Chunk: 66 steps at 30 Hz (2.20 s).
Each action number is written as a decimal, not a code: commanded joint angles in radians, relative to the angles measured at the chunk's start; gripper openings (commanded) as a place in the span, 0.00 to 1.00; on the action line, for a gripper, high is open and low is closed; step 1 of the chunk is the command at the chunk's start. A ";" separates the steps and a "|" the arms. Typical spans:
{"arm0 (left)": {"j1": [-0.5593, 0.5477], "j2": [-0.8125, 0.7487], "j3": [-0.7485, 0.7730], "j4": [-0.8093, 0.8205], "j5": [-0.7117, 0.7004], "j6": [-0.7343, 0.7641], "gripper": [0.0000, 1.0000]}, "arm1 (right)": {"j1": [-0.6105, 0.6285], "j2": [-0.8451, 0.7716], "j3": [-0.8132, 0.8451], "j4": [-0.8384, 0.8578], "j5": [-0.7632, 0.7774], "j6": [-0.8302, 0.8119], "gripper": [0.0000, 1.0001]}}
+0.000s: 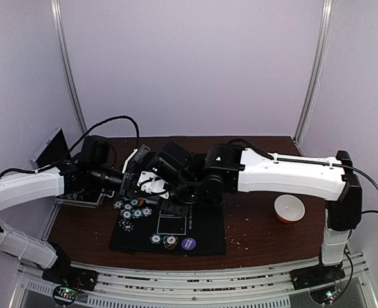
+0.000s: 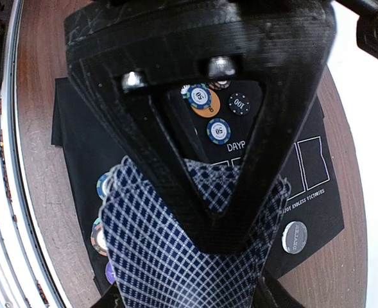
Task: Distribute texas hold em gaming equipment
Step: Pass from the right arm to the left, then pass from the left arm to the right
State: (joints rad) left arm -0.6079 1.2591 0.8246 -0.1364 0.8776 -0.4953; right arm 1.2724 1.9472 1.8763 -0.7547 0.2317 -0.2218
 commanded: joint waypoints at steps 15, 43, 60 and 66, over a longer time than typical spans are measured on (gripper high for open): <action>-0.003 -0.067 -0.001 0.098 0.093 -0.098 0.00 | -0.005 -0.189 -0.360 0.416 0.077 -0.045 1.00; -0.003 -0.018 0.066 -0.117 -0.029 0.047 0.17 | -0.024 -0.185 -0.362 0.452 -0.025 -0.094 0.52; 0.000 -0.021 0.158 -0.295 -0.173 0.131 0.33 | -0.025 -0.178 -0.359 0.438 -0.014 -0.099 0.52; 0.000 -0.043 0.182 -0.302 -0.171 0.135 0.52 | -0.025 -0.179 -0.361 0.431 -0.011 -0.099 0.52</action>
State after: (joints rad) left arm -0.6132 1.2407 0.9646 -0.4236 0.7361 -0.3798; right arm 1.2465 1.7721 1.4879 -0.3286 0.2020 -0.3264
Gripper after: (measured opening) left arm 0.469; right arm 0.521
